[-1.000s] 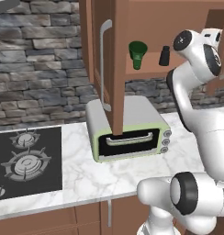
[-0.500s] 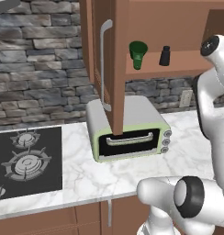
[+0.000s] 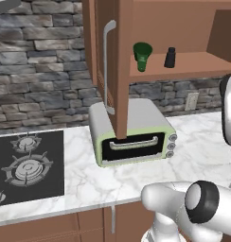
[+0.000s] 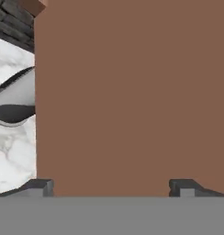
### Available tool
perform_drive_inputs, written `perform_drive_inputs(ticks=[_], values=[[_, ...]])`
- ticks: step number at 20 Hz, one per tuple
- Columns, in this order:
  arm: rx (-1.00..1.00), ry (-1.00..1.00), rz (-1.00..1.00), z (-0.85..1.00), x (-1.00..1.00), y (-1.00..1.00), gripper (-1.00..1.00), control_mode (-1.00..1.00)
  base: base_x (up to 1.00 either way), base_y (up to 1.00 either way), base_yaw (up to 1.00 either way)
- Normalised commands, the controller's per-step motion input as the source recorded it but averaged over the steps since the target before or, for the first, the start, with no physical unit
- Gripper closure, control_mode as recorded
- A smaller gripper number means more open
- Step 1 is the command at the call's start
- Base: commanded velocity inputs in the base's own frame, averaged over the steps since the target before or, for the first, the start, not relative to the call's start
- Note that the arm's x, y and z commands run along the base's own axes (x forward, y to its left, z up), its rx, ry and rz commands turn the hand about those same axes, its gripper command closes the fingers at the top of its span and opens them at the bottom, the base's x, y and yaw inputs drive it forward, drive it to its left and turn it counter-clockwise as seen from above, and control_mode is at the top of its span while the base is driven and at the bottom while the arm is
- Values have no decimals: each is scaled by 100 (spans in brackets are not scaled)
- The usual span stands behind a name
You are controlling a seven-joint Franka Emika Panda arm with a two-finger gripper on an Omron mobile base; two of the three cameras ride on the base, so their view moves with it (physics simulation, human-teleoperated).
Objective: The dining table condiment station is running low on shaker. Refill the condiment station by opening the cabinet and taking the shaker from the cabinet and placing it on the dining table.
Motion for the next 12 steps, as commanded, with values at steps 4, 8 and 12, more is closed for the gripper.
perform_drive_inputs(ticks=[4, 8, 12], values=[[14, -53, 1, 6, -37, 53, -100, -100, 0, 0, 0], [16, -45, 1, 0, -5, 78, -100, -100, 0, 0, 0], [18, -31, 7, 0, 0, 96, -100, -100, 0, 0, 0]])
